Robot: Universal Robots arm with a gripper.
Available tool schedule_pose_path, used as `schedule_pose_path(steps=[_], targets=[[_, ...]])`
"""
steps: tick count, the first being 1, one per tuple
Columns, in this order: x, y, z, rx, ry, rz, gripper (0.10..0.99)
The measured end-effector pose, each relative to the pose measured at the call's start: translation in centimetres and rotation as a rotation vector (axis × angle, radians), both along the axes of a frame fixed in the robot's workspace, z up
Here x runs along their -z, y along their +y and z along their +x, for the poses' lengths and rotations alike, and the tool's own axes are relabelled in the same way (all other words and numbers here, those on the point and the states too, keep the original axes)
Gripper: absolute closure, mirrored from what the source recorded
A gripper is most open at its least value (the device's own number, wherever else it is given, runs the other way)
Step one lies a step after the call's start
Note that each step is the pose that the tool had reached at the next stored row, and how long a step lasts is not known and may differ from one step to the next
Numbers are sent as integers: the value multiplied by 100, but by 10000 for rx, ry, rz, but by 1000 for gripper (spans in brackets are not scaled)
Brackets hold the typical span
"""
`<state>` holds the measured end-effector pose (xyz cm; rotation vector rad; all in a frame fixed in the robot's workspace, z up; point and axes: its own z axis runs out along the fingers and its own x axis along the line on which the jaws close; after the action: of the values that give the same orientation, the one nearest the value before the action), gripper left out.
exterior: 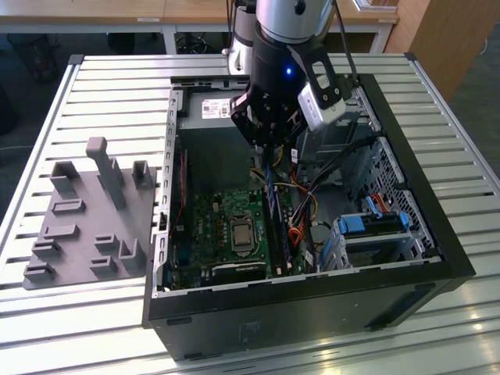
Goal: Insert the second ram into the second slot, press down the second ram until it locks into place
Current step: 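Insert the second ram into the second slot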
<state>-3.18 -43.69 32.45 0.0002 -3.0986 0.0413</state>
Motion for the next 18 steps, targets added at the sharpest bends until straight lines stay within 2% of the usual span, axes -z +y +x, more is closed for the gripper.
schedule_pose_path(steps=[18], targets=[[92, 0, 0, 0, 0, 0, 949]])
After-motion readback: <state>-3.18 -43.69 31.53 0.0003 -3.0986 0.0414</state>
